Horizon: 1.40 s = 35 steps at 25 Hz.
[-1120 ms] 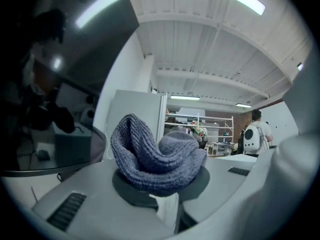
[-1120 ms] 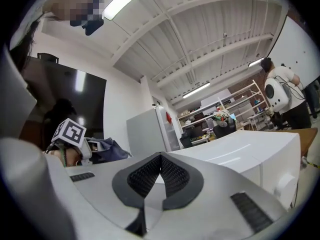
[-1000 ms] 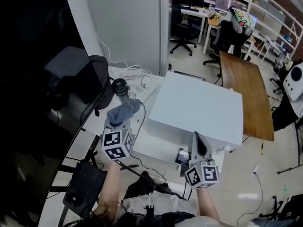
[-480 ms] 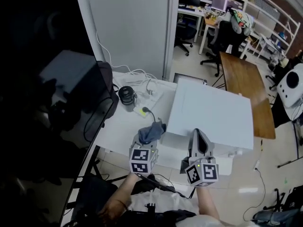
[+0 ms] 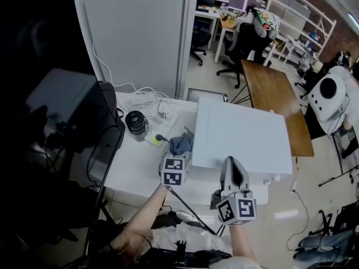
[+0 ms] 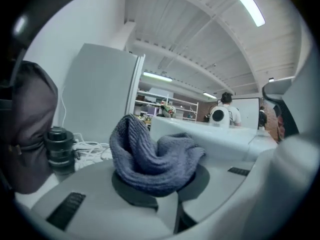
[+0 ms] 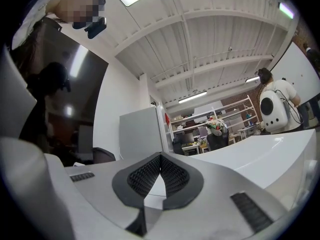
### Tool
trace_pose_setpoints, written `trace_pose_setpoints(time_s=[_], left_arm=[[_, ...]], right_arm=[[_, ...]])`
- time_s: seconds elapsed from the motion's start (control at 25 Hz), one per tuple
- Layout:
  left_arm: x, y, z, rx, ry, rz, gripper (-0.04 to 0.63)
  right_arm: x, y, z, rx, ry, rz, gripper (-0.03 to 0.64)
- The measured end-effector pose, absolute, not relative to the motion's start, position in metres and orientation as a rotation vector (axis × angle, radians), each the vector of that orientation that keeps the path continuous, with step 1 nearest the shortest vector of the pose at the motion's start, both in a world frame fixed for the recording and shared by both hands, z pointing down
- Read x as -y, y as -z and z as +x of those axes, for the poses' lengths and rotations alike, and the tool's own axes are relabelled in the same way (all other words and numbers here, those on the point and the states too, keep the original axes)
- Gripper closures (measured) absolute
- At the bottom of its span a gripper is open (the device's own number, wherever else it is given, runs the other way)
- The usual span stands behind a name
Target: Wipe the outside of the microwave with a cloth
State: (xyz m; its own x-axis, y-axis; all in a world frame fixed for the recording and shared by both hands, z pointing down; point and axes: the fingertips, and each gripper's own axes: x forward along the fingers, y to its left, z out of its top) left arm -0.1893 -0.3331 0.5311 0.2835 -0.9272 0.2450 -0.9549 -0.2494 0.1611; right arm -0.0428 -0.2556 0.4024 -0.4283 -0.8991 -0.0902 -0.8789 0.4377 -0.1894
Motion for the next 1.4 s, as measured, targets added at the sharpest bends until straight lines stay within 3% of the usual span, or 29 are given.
trace_pose_setpoints(time_s=[0.72,1.12,1.4], left_arm=[[0.424,-0.517,-0.204,1.773,-0.171,2.388,0.546],[0.302,-0.574,-0.242,1.763,-0.156,2.172,0.546],[0.247,-0.623,-0.206,1.614,-0.223,2.153,0.546]], right_arm=[[0.263,-0.402,-0.032,-2.457,0.154,-1.652,0.600],[0.251,-0.410,-0.034,-2.486,0.207,-1.610,0.600],[0.243,-0.415,-0.045,-2.524,0.239,-1.558,0.600]])
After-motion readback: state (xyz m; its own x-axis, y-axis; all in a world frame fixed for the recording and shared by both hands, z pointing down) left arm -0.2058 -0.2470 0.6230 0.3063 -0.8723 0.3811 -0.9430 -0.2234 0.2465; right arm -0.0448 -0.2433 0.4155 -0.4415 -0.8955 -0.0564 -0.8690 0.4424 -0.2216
